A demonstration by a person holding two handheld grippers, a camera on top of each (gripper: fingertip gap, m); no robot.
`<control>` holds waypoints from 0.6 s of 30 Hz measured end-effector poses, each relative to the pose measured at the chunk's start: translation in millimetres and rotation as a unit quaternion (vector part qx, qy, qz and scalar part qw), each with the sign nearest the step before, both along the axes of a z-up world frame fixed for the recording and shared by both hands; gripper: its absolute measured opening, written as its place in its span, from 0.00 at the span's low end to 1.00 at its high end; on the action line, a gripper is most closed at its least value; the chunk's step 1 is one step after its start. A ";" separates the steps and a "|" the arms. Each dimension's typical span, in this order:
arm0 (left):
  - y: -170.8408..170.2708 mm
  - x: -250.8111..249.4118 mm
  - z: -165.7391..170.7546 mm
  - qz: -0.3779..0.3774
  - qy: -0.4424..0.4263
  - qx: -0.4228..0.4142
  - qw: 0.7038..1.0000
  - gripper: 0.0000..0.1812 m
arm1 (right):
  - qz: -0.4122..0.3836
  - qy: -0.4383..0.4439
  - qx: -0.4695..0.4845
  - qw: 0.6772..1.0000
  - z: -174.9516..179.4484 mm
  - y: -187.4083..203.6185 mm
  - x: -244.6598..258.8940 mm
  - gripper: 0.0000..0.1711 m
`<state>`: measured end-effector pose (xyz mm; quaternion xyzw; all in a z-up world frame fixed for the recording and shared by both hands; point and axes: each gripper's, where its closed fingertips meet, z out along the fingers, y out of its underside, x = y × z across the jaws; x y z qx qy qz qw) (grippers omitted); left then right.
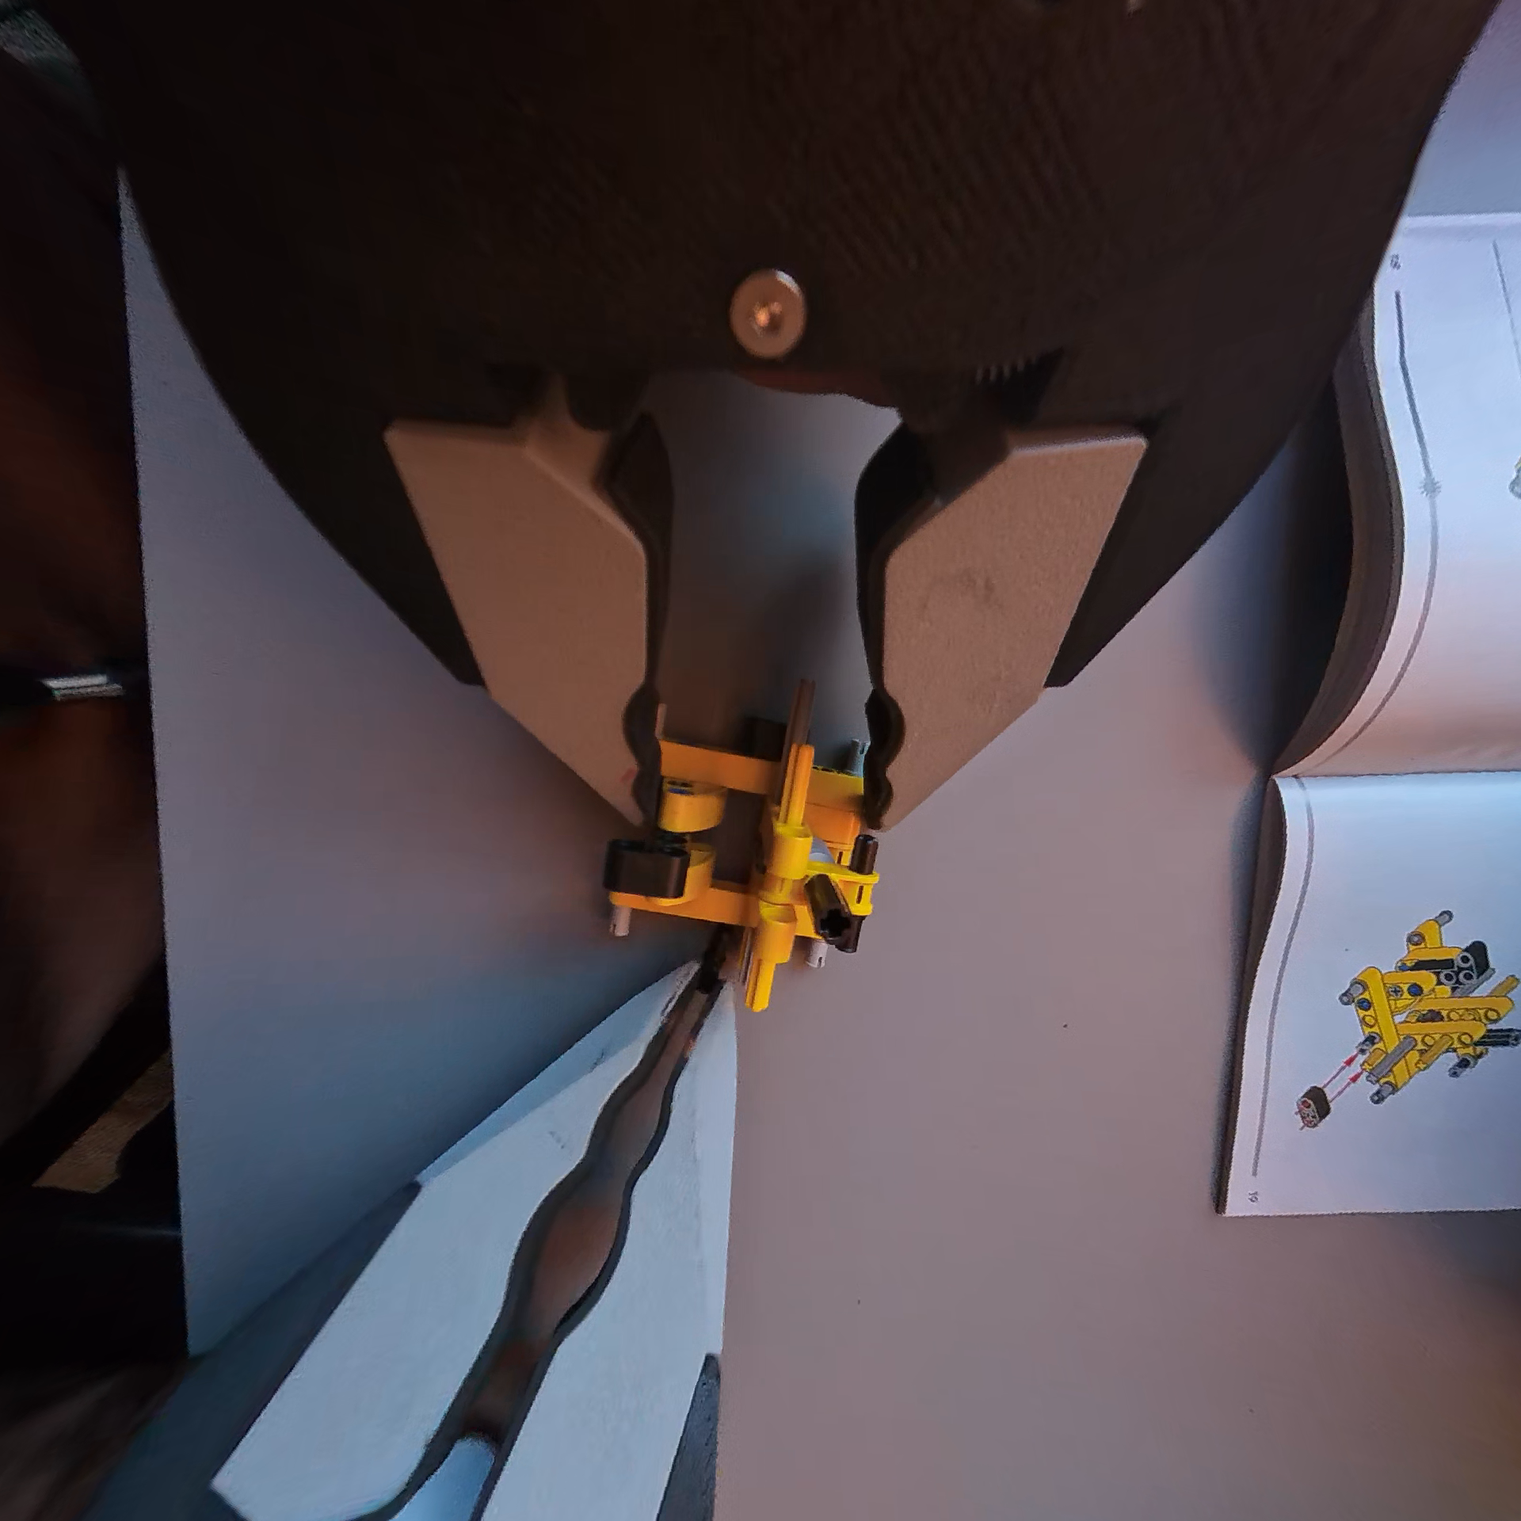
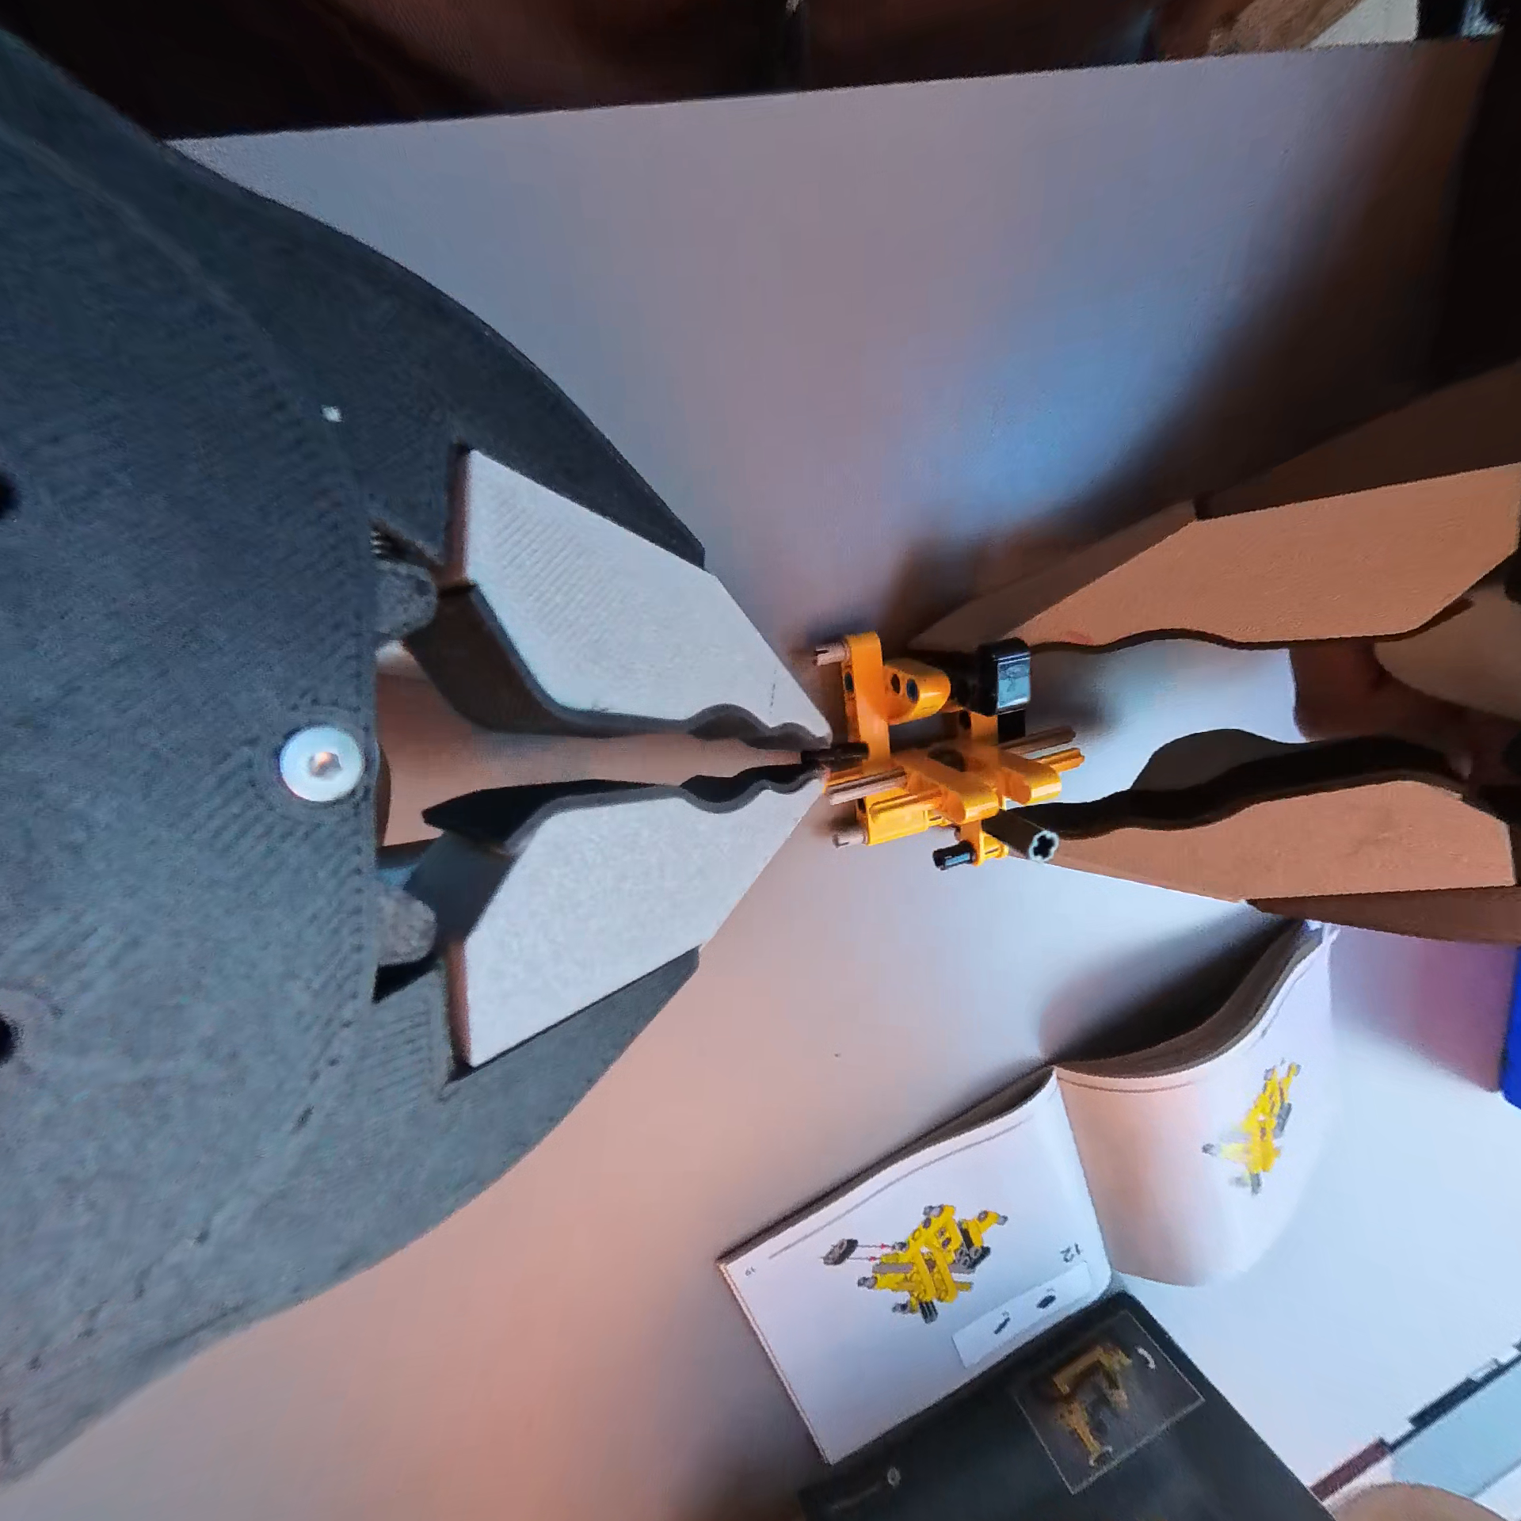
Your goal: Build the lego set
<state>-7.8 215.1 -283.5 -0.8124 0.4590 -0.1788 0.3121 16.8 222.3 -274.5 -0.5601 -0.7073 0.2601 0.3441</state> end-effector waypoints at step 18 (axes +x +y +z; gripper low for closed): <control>0.1 1.0 -0.1 0.000 -0.001 -0.001 1.000 0.26 | 0.011 -0.023 0.041 0.999 -8.2 -1.0 2.8 0.00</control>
